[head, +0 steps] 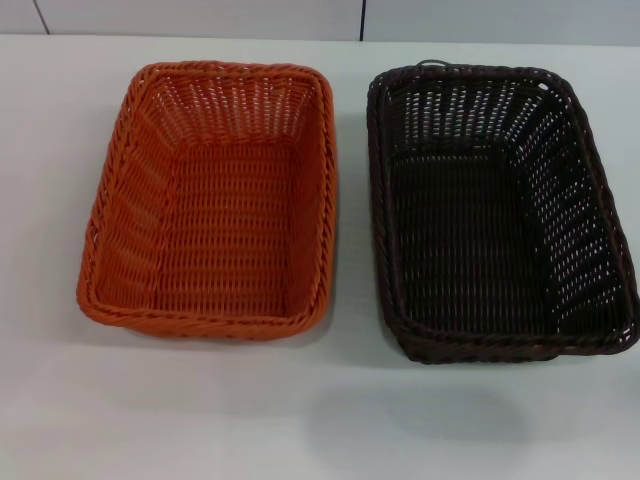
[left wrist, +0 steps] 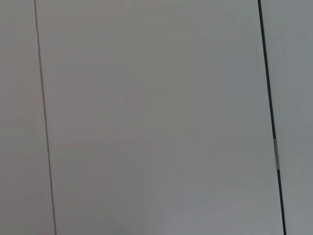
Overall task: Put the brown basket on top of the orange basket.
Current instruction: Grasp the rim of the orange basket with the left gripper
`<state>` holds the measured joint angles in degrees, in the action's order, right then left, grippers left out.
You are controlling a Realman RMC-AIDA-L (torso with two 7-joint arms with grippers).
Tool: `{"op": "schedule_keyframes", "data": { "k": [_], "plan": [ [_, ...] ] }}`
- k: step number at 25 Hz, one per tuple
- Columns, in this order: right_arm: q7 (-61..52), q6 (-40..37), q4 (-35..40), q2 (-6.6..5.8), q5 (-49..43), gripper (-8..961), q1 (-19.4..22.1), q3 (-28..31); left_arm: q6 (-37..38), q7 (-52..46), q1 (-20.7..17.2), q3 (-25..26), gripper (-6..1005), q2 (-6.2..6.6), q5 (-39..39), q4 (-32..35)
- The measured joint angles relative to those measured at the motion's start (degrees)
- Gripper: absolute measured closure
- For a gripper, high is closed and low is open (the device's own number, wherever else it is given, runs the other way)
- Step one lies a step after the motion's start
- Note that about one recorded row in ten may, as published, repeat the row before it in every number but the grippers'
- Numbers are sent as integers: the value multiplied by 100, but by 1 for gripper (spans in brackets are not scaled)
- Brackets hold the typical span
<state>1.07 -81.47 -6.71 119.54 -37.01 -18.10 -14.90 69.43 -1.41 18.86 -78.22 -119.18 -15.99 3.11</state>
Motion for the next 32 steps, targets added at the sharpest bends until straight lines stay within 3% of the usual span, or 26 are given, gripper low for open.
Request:
{"op": "schedule_keyframes", "data": {
  "k": [16,22,23,24,26,29,30,32],
  "plan": [
    [-11,37,-19,-10,1,114,9,6,0,-172,42,-12,160,6,229,151],
    [-11,59,-33,-10,1,114,50,6,-222,-557,10,-449,163,82,787,604],
    [-11,90,-33,-11,-5,114,51,5,-771,-550,-54,-492,163,98,1053,1169],
    [-11,90,-33,-11,-5,114,51,5,-771,-550,-54,-492,164,98,1053,1169],
    [-11,125,-30,-21,-22,114,48,0,-1547,-562,-155,-495,164,111,1282,1857],
    [-11,167,-6,-27,-31,113,46,-3,-3140,-589,-372,-512,166,122,1793,3323],
    [-11,188,3,-27,-32,113,44,-4,-4146,-683,-444,-523,166,126,2178,4267],
    [-11,258,7,-27,-33,113,37,-4,-4521,-822,-449,-555,167,143,2324,4603]
  ]
}}
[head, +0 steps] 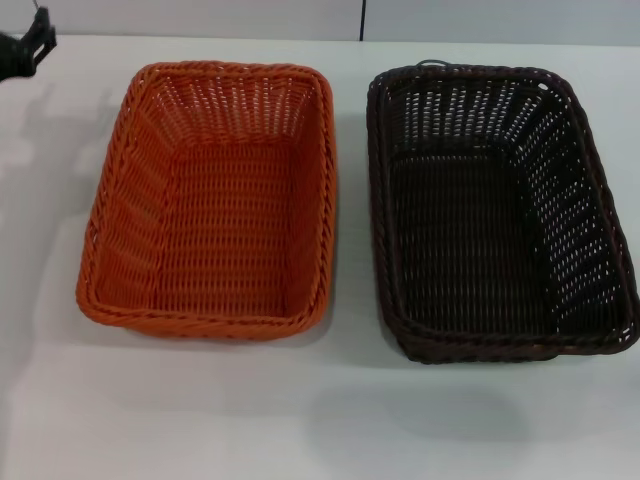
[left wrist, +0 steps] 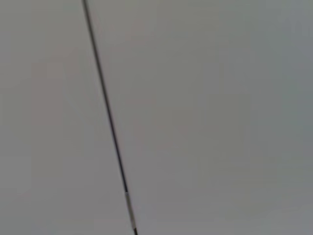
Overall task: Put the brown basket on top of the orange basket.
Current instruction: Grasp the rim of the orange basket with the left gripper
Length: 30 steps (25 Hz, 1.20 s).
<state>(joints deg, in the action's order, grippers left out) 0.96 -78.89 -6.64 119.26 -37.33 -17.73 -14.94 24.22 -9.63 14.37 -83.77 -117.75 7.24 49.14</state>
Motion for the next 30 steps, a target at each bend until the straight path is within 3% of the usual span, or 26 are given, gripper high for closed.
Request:
{"op": "schedule_keyframes", "data": {
  "k": [1,2,3,4,5,7,10,11,15,16,17,18,19,20,21,22,26,30],
  "plan": [
    [0,85,14,-4,0,113,-8,0,-894,-527,6,-171,168,101,346,672],
    [1,125,31,-8,0,113,-10,0,-1587,-1067,40,-492,168,292,573,1152],
    [1,125,31,-8,0,113,-10,0,-1587,-1067,40,-492,168,292,573,1152],
    [2,134,37,-9,0,113,-11,0,-1889,-1295,67,-725,169,431,598,1337],
    [2,134,37,-9,0,113,-11,0,-1889,-1295,67,-725,169,431,598,1337],
    [4,142,39,-9,-2,113,-14,-3,-2585,-1631,114,-1161,170,669,571,1808],
    [22,145,44,-9,-3,114,-14,-2,-3495,-1431,124,-1314,171,729,241,2369],
    [35,146,48,-9,-3,114,-21,0,-4010,-895,133,-1280,172,729,-258,2649],
    [39,157,60,-9,-4,114,-34,0,-4686,695,289,-1010,174,659,-1616,2863],
    [40,194,94,-9,-6,114,-48,-8,-5261,2058,511,-507,174,516,-2639,2844],
    [40,194,94,-9,-6,114,-48,-8,-5261,2058,511,-507,175,516,-2639,2844],
    [40,255,118,-9,-14,113,-57,-17,-5552,2685,611,-160,175,398,-3060,2818],
    [40,273,119,-9,-16,113,-62,-16,-6024,3662,764,434,178,174,-3602,2803],
    [40,273,119,-9,-16,113,-62,-16,-6024,3662,764,434,180,174,-3602,2803],
    [38,296,119,-8,-16,113,-76,-13,-6637,4586,930,1061,183,-11,-4094,2806],
    [38,296,119,-8,-16,113,-76,-13,-6637,4586,930,1061,185,-11,-4094,2806],
    [41,313,119,-4,-24,113,-86,-13,-7940,5186,1337,2036,195,-10,-4508,2853],
    [51,329,119,0,-26,113,-76,-10,-8339,5082,1377,2183,206,-12,-4349,2867]
  ]
}}
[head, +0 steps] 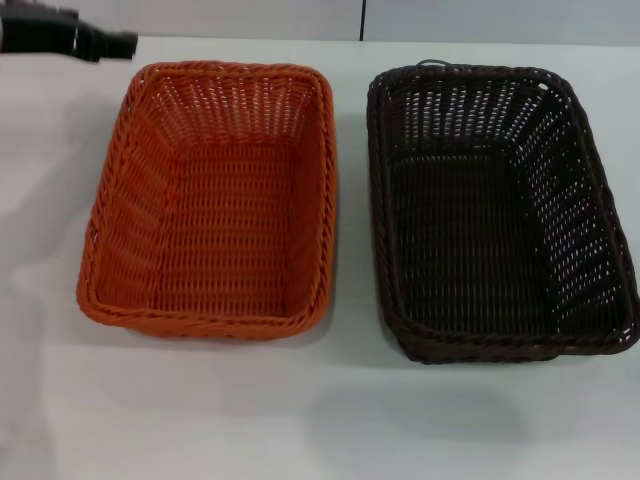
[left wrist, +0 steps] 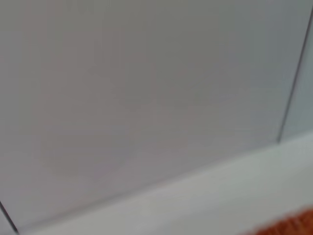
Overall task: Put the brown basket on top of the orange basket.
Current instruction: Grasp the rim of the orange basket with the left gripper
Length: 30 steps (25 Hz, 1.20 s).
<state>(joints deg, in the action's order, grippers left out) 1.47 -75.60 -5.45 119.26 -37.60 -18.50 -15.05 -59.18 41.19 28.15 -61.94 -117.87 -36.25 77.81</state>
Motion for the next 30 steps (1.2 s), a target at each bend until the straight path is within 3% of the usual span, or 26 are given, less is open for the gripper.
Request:
{"op": "schedule_keyframes", "data": {
  "k": [5,7,12,20,30],
  "plan": [
    [8,10,-3,1,0,113,27,15,-467,-331,19,-3,220,-7,197,19],
    [10,18,-13,3,0,113,35,15,-1141,-1092,-68,-156,226,-29,584,360],
    [11,22,-25,8,2,113,38,12,-1563,-1488,-163,-449,240,-30,742,565],
    [11,30,-8,9,2,113,40,1,-1497,-1760,-76,-831,262,-49,1005,142],
    [11,30,0,7,2,114,39,-24,-1527,-1927,-41,-885,291,-47,1088,-54]
  ]
}}
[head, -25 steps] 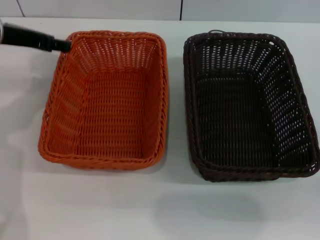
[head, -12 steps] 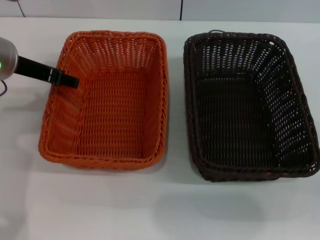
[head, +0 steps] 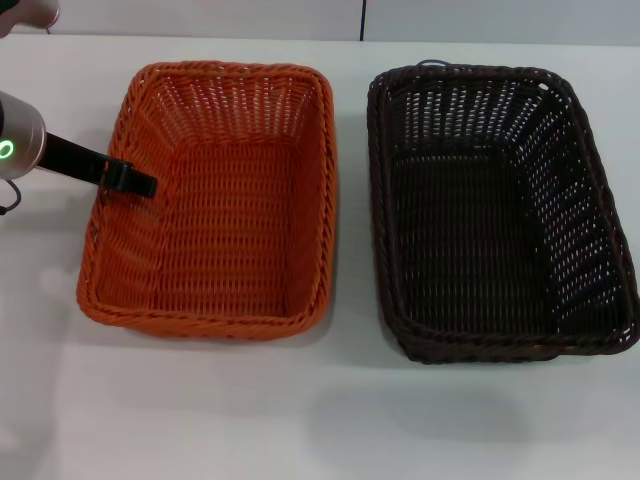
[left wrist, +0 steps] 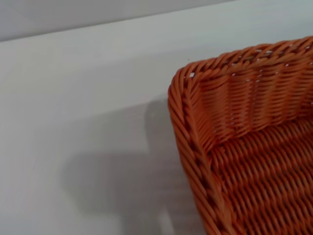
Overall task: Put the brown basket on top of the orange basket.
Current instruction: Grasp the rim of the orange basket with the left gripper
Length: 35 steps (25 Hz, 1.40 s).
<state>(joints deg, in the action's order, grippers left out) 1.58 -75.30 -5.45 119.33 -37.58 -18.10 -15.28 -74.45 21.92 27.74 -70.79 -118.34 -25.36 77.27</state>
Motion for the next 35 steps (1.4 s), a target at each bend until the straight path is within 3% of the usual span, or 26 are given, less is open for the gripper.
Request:
{"op": "schedule_keyframes", "data": {
  "k": [13,28,35],
  "plan": [
    [0,-3,0,-6,5,114,51,-10,-84,-59,17,-64,314,-11,84,15],
    [0,-10,0,-7,5,113,70,-18,-165,224,72,-417,589,13,268,110],
    [0,-6,-1,-6,-2,113,71,-19,-427,1313,328,-106,727,23,139,115]
  ]
}}
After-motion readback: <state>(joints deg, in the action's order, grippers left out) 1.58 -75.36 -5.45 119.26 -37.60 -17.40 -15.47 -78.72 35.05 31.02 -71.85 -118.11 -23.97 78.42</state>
